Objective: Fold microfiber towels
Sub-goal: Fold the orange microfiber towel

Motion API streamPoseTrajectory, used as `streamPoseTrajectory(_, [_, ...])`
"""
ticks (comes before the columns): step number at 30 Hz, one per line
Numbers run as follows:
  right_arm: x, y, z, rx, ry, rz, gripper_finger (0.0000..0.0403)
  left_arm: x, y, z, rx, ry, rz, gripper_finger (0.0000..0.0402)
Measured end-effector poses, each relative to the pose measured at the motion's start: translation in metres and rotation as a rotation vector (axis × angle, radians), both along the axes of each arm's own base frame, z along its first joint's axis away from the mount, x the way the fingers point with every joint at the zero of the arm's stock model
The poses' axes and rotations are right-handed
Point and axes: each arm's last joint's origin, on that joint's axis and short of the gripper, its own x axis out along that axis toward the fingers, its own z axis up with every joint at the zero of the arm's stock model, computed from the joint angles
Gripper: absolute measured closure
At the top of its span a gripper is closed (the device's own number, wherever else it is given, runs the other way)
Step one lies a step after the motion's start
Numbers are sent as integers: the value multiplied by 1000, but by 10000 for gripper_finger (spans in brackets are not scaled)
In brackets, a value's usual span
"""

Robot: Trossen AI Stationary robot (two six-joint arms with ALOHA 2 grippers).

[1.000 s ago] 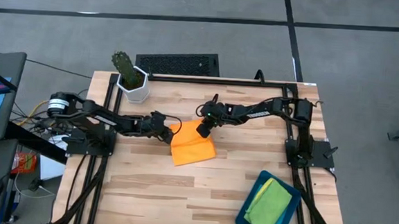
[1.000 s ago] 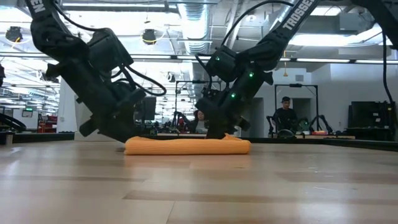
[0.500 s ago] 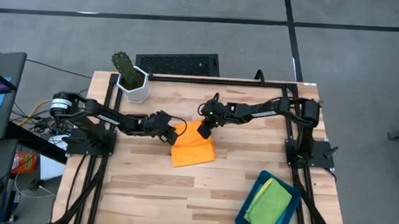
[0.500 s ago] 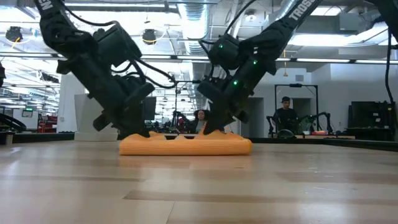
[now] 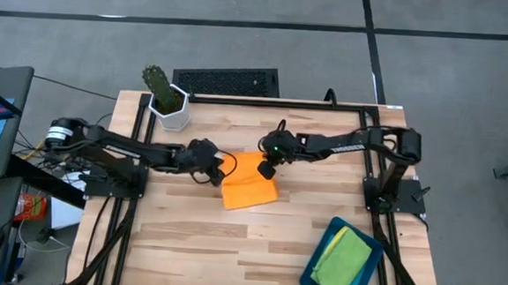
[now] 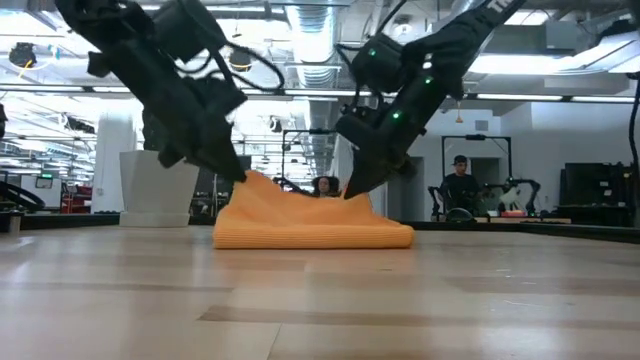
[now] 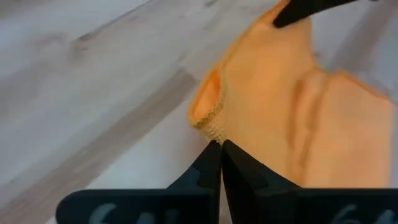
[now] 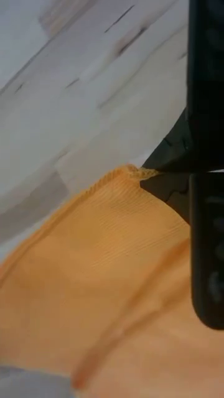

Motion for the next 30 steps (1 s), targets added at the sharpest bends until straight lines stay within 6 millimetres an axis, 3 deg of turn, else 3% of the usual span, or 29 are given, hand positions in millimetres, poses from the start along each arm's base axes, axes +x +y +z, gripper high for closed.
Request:
streamPoseTrajectory(13, [-17, 56, 7, -140, -83, 135, 395, 0, -40, 4, 67, 5, -231, 401])
streamPoseTrajectory(18, [-20, 78, 2, -149, -67, 191, 395, -1, -61, 5, 95, 11, -414, 401])
streamPoseTrajectory(30, [-37, 112, -17, -140, -36, 224, 393, -1, -79, -4, 96, 48, -547, 401])
